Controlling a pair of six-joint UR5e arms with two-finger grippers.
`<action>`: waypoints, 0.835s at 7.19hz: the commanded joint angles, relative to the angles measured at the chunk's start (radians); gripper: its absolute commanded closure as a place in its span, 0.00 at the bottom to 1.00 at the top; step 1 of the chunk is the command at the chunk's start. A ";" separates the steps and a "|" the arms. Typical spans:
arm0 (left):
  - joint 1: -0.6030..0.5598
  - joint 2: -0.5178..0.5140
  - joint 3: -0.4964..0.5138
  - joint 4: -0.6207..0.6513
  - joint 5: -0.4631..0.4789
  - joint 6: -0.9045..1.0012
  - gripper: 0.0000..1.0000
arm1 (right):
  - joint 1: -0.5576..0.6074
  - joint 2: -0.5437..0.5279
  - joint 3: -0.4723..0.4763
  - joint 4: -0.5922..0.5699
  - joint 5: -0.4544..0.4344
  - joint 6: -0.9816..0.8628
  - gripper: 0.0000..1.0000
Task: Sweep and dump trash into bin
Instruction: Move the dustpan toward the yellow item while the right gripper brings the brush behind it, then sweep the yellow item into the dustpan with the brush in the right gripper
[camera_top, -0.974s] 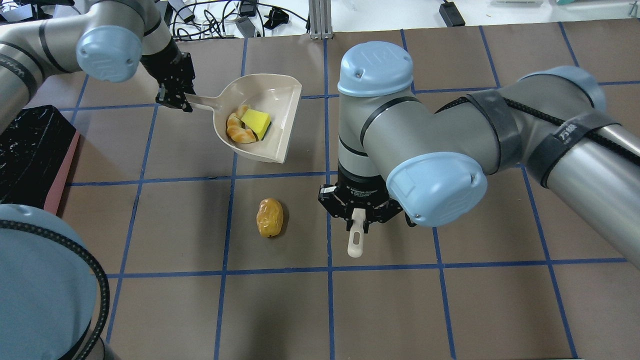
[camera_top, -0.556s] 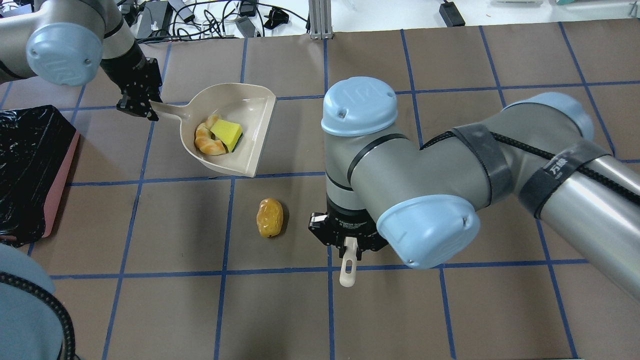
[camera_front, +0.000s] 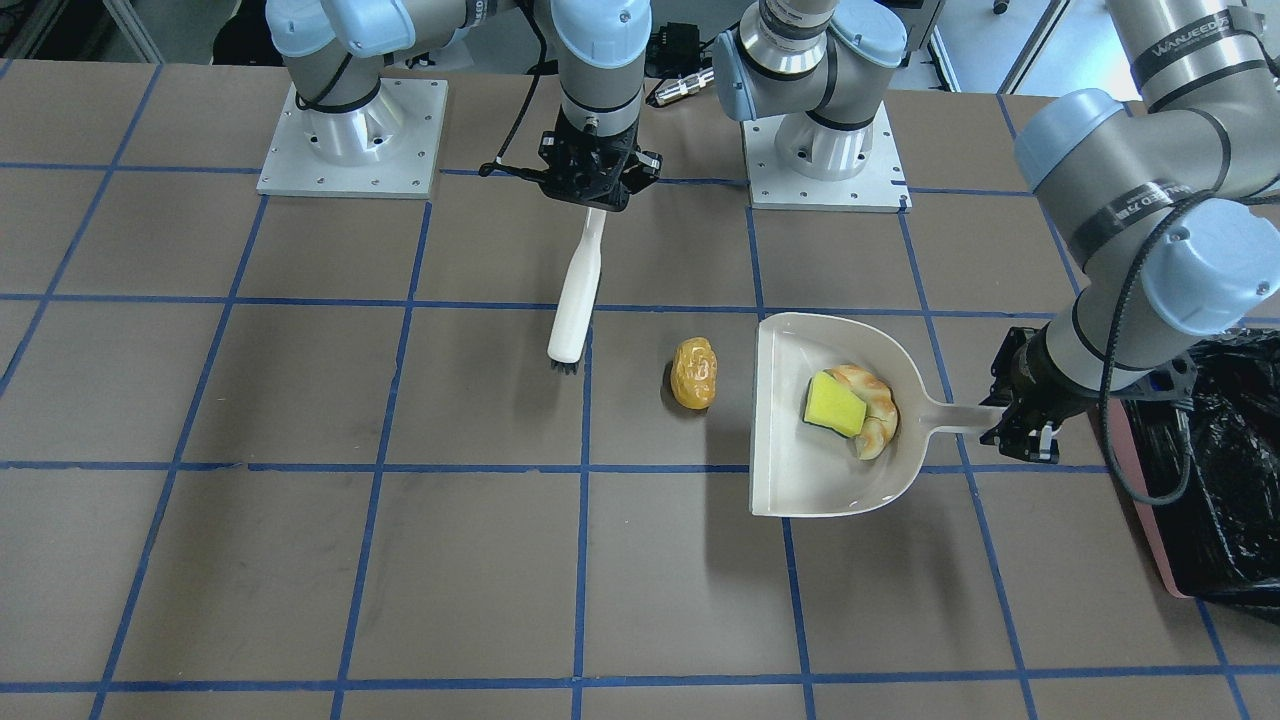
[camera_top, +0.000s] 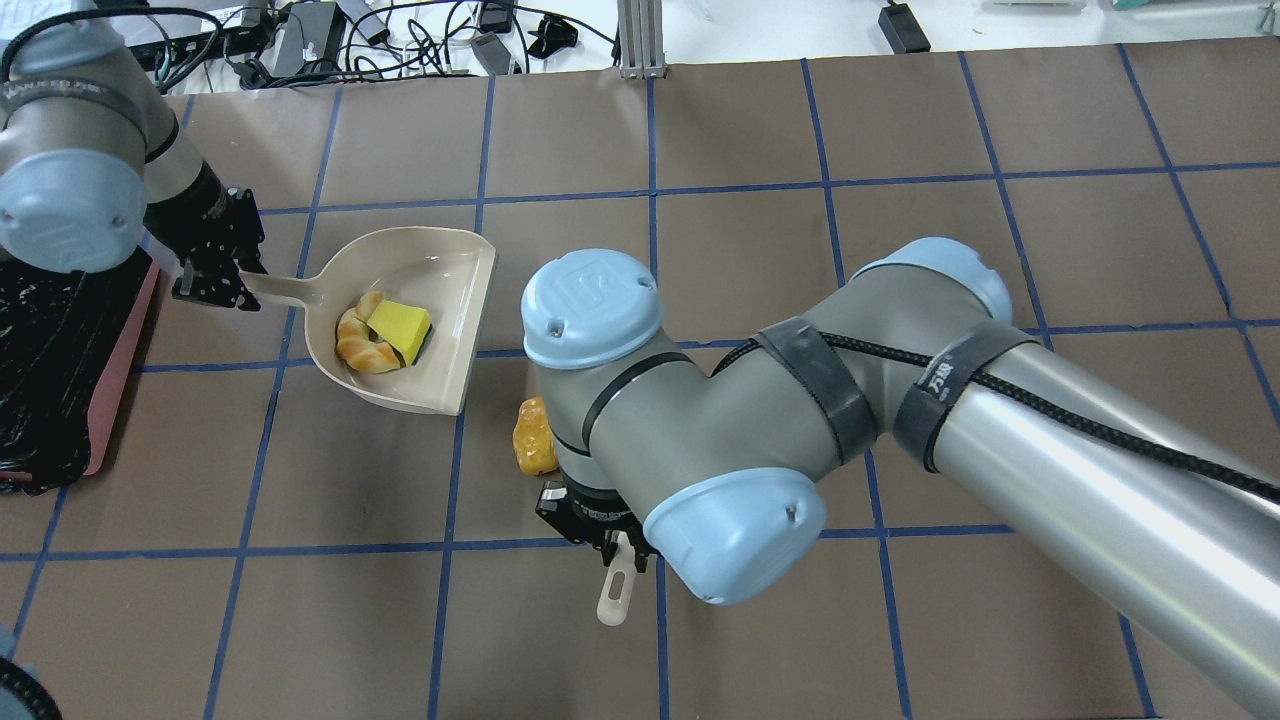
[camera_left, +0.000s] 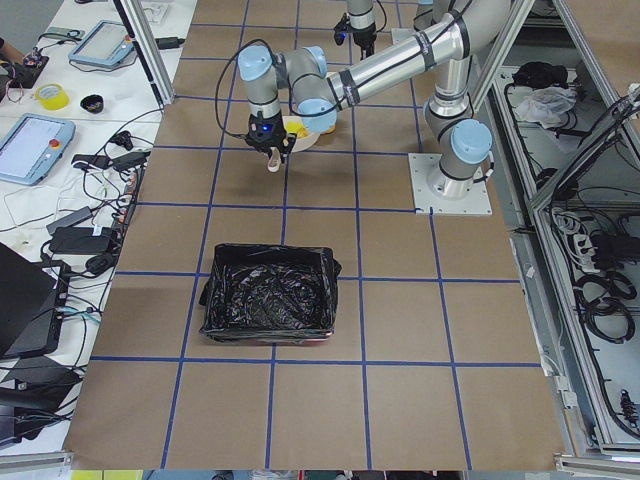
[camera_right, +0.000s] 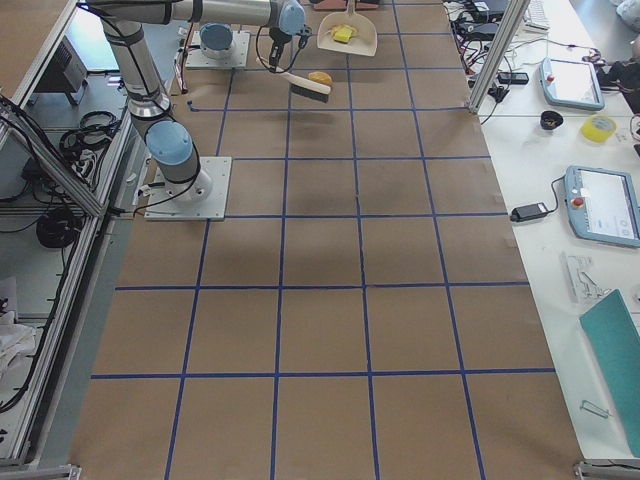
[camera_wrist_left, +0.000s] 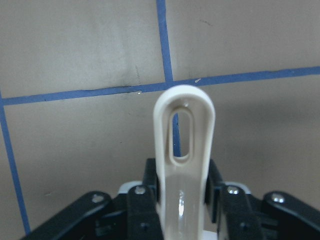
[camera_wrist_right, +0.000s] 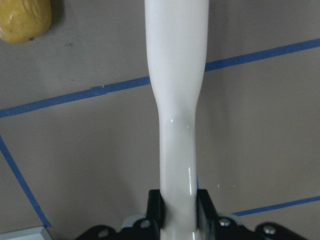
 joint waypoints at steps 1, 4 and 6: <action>0.012 0.039 -0.160 0.198 0.001 -0.006 1.00 | 0.049 0.063 -0.004 -0.099 0.002 0.045 1.00; 0.009 0.087 -0.245 0.252 0.002 -0.034 1.00 | 0.072 0.091 -0.010 -0.157 0.002 0.059 1.00; 0.000 0.119 -0.346 0.335 0.048 -0.075 1.00 | 0.074 0.129 -0.010 -0.203 0.005 0.068 1.00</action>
